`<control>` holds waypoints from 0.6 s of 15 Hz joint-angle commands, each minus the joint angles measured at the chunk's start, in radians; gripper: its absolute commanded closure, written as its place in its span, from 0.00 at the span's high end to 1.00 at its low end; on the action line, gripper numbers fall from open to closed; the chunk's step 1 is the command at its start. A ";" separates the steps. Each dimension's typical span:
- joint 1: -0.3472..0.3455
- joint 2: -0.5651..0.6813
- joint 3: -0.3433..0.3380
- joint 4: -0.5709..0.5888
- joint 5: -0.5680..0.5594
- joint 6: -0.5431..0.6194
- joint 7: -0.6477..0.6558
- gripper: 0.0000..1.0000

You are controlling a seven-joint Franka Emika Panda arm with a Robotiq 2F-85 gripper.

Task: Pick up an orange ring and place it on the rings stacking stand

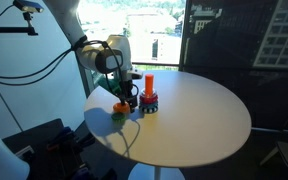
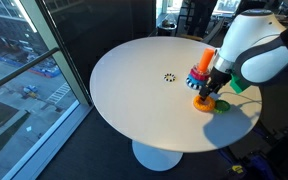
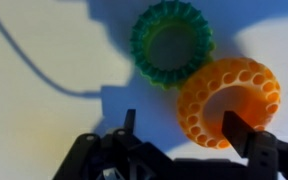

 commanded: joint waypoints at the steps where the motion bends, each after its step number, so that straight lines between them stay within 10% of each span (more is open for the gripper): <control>1: 0.007 0.007 -0.006 0.025 0.007 -0.032 0.015 0.72; 9: 0.000 -0.026 0.009 0.010 0.029 -0.038 -0.002 0.05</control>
